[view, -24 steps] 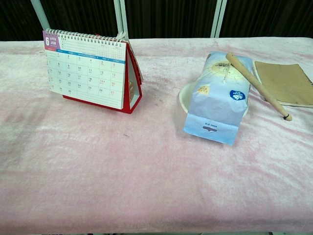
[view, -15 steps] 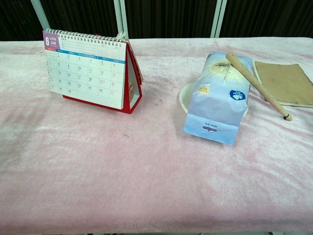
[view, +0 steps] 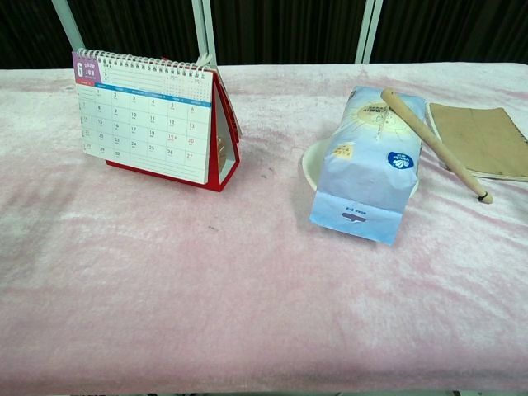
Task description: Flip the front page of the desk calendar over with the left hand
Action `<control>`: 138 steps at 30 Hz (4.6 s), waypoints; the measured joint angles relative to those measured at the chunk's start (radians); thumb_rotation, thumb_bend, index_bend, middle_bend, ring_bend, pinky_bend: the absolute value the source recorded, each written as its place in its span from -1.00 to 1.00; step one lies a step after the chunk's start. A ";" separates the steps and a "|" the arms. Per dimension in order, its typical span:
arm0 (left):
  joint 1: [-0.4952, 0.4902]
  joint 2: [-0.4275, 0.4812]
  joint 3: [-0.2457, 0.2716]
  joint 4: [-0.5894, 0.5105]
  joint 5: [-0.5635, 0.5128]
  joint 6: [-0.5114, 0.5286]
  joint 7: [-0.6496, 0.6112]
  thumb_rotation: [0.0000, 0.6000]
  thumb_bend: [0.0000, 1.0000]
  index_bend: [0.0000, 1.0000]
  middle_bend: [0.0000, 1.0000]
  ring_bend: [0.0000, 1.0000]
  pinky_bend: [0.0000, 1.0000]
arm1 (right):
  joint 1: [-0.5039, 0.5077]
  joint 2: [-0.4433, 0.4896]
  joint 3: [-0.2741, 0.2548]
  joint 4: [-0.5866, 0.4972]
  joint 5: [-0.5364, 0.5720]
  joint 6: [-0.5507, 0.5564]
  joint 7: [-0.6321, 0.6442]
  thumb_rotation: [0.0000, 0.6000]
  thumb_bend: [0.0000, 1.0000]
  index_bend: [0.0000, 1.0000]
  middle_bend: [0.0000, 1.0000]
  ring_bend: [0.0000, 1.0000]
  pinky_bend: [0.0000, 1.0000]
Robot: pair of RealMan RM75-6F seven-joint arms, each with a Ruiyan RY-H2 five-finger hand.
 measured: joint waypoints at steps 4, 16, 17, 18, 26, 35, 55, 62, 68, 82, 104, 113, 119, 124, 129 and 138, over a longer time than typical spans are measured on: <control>-0.008 -0.005 -0.009 -0.003 -0.023 -0.017 0.007 1.00 -1.00 -1.00 -1.00 -1.00 -1.00 | -0.001 0.000 0.001 -0.001 0.002 0.001 0.003 1.00 -0.86 -1.00 -1.00 -1.00 -0.86; -0.038 -0.008 -0.048 -0.043 -0.113 -0.051 0.112 1.00 -0.71 -1.00 0.05 0.18 0.26 | 0.001 0.004 0.004 -0.004 0.008 -0.004 0.018 1.00 -0.86 -1.00 -1.00 -1.00 -0.86; -0.044 -0.013 -0.058 -0.049 -0.135 -0.052 0.136 1.00 -0.69 -1.00 0.13 0.27 0.34 | 0.001 0.004 0.004 -0.003 0.008 -0.005 0.018 1.00 -0.86 -1.00 -1.00 -1.00 -0.86; -0.048 -0.017 -0.065 -0.053 -0.154 -0.055 0.154 1.00 -0.66 -1.00 0.25 0.37 0.43 | 0.001 0.004 0.004 -0.003 0.009 -0.005 0.020 1.00 -0.86 -1.00 -1.00 -1.00 -0.86; -0.121 -0.068 -0.138 -0.097 -0.381 -0.117 0.292 1.00 -0.59 -1.00 0.63 0.72 0.74 | 0.004 0.005 0.010 0.001 0.022 -0.014 0.036 1.00 -0.86 -1.00 -1.00 -1.00 -0.86; -0.221 -0.133 -0.204 -0.098 -0.653 -0.211 0.390 1.00 -0.56 -1.00 0.70 0.77 0.80 | 0.007 0.006 0.012 -0.003 0.033 -0.024 0.041 1.00 -0.86 -1.00 -1.00 -1.00 -0.86; -0.349 -0.235 -0.223 -0.028 -0.847 -0.298 0.475 1.00 -0.56 -1.00 0.69 0.77 0.80 | 0.010 0.009 0.015 -0.011 0.049 -0.036 0.043 1.00 -0.86 -1.00 -1.00 -1.00 -0.86; -0.362 -0.262 -0.214 -0.023 -0.860 -0.292 0.479 1.00 -0.56 -1.00 0.69 0.77 0.80 | 0.011 0.011 0.016 -0.011 0.051 -0.039 0.048 1.00 -0.86 -1.00 -1.00 -1.00 -0.86; -0.370 -0.277 -0.209 -0.025 -0.859 -0.285 0.482 1.00 -0.56 -1.00 0.69 0.77 0.80 | 0.012 0.012 0.016 -0.012 0.052 -0.042 0.050 1.00 -0.85 -1.00 -1.00 -1.00 -0.86; -0.387 -0.300 -0.206 -0.020 -0.866 -0.278 0.482 1.00 -0.56 -1.00 0.69 0.77 0.80 | 0.013 0.013 0.014 -0.014 0.051 -0.043 0.051 1.00 -0.85 -1.00 -1.00 -1.00 -0.86; -0.398 -0.309 -0.199 -0.065 -0.828 -0.258 0.476 1.00 -0.56 -1.00 0.68 0.77 0.80 | 0.013 0.013 0.011 -0.015 0.046 -0.041 0.051 1.00 -0.85 -1.00 -1.00 -1.00 -0.86; -0.408 -0.317 -0.199 -0.070 -0.834 -0.258 0.476 1.00 -0.56 -1.00 0.68 0.77 0.80 | 0.013 0.013 0.010 -0.015 0.045 -0.041 0.051 1.00 -0.85 -1.00 -1.00 -1.00 -0.86; -0.415 -0.320 -0.199 -0.090 -0.825 -0.258 0.478 1.00 -0.56 -1.00 0.68 0.77 0.80 | 0.013 0.013 0.010 -0.015 0.045 -0.041 0.050 1.00 -0.85 -1.00 -1.00 -1.00 -0.86; -0.418 -0.317 -0.200 -0.122 -0.808 -0.251 0.480 1.00 -0.56 -0.99 0.68 0.77 0.80 | 0.013 0.013 0.009 -0.015 0.045 -0.041 0.050 1.00 -0.85 -1.00 -1.00 -1.00 -0.86; -0.420 -0.311 -0.203 -0.156 -0.789 -0.243 0.480 1.00 -0.56 -0.91 0.68 0.77 0.80 | 0.013 0.014 0.009 -0.015 0.044 -0.041 0.049 1.00 -0.85 -1.00 -1.00 -1.00 -0.86; -0.411 -0.299 -0.202 -0.222 -0.724 -0.214 0.470 1.00 -0.56 -0.85 0.69 0.77 0.80 | 0.012 0.015 0.008 -0.017 0.046 -0.042 0.048 1.00 -0.85 -1.00 -1.00 -1.00 -0.86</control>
